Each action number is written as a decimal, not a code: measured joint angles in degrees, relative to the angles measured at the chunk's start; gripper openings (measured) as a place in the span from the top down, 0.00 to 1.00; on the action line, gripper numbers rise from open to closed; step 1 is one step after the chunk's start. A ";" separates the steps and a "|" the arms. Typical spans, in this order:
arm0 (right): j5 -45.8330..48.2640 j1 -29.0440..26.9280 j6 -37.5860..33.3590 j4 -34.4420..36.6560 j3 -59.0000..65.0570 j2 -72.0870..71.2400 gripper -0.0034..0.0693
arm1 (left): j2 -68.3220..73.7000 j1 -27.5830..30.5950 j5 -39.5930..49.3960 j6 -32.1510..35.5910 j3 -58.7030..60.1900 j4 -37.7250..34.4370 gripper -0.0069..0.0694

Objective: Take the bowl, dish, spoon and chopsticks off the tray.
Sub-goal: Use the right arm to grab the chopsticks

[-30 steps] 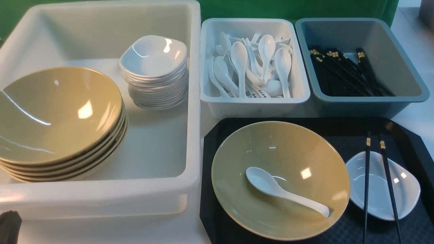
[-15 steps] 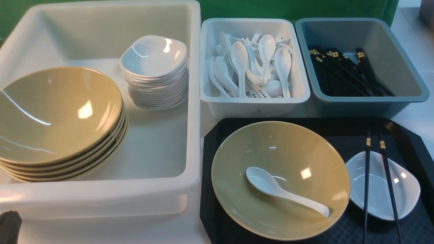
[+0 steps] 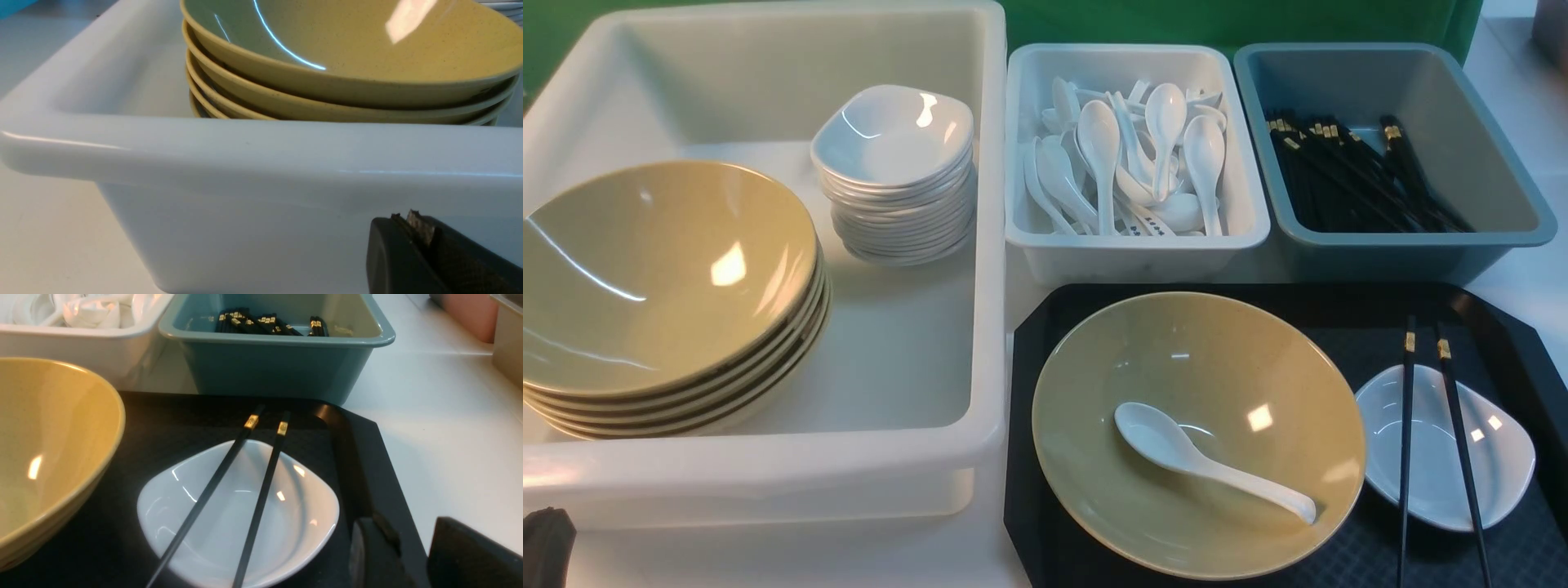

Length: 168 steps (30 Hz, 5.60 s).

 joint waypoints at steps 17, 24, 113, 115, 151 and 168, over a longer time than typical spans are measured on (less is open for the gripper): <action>0.00 0.00 0.00 0.00 0.00 0.00 0.63 | 0.00 0.00 0.00 0.00 0.00 0.00 0.92; 0.00 0.00 0.00 0.00 0.00 0.00 0.63 | 0.00 0.00 0.00 0.00 0.00 0.00 0.92; 16.21 10.13 6.44 4.62 -33.51 26.38 0.90 | 26.18 -0.06 25.46 19.76 -36.94 -27.30 0.92; 22.01 10.19 1.89 4.62 -38.00 31.83 0.91 | 29.97 -0.47 28.87 19.19 -40.17 -23.54 0.92; 30.83 10.25 8.85 4.81 -58.82 92.97 0.09 | 71.64 -49.58 45.41 15.71 -68.07 -4.06 0.92; 31.04 10.25 8.10 4.81 -58.86 97.25 0.55 | 71.64 -49.58 45.11 16.78 -68.07 -3.09 0.92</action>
